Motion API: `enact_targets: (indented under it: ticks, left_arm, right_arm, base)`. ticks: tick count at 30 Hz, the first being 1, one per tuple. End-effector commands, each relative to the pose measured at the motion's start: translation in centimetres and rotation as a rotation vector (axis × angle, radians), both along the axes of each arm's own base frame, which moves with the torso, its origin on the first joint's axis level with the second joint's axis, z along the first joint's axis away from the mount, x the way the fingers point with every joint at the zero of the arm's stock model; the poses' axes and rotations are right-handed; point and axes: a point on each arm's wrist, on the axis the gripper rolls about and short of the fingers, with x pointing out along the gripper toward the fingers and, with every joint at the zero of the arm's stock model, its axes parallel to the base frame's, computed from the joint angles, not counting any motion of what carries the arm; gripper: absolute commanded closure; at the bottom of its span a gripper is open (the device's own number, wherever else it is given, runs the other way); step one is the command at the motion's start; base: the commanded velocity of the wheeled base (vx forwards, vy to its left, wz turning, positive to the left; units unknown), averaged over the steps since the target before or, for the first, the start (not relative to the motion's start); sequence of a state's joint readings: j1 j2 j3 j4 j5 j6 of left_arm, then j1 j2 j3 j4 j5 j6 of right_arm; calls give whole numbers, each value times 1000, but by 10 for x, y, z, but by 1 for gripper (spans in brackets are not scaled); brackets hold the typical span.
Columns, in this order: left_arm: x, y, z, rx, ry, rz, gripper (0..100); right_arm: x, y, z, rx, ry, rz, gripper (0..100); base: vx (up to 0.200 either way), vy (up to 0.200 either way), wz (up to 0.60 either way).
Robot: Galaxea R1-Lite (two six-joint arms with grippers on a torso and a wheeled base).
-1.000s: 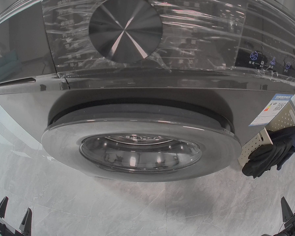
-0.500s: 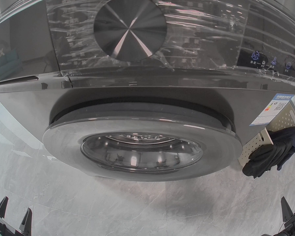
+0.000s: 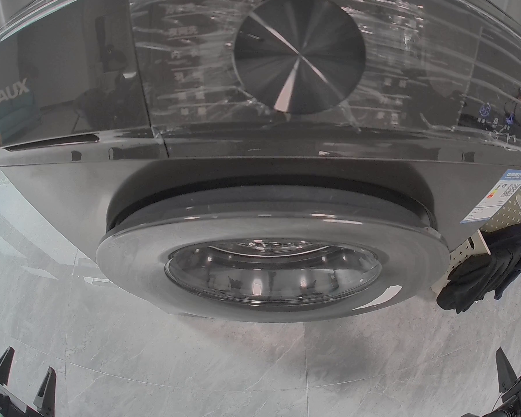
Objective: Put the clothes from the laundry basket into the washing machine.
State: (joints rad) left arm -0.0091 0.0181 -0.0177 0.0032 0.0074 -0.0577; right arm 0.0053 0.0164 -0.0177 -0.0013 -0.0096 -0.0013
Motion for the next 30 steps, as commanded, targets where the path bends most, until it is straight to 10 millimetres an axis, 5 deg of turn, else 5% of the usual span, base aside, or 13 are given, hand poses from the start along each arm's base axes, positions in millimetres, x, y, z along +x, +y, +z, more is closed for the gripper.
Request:
enact_targets:
  ticks: [1, 9, 12, 14, 22, 30]
  left_arm:
    - [0, 0, -5, -1, 3, 0, 0]
    - [0, 0, -5, 1, 3, 0, 0]
    - [0, 0, -5, 1, 3, 0, 0]
    - [0, 0, -5, 2, 3, 0, 0]
    - [0, 0, -5, -1, 3, 0, 0]
    - [0, 0, -5, 1, 3, 0, 0]
  right_arm:
    - [0, 0, -5, -2, 1, 1, 0]
    - [-1, 0, 0, 3, -30, -10, 0]
    - [-15, -1, 49, 17, -203, -13, 0]
    - [-7, -1, 64, 34, -148, 1, 0]
    - [43, 3, 47, 141, 267, 113, 0]
    - [58, 10, 48, 41, 375, 308, 0]
  base:
    - [0, 0, 0]
    - [0, 0, 0]
    - [0, 0, 0]
    - [0, 0, 0]
    - [0, 0, 0]
    - [0, 0, 0]
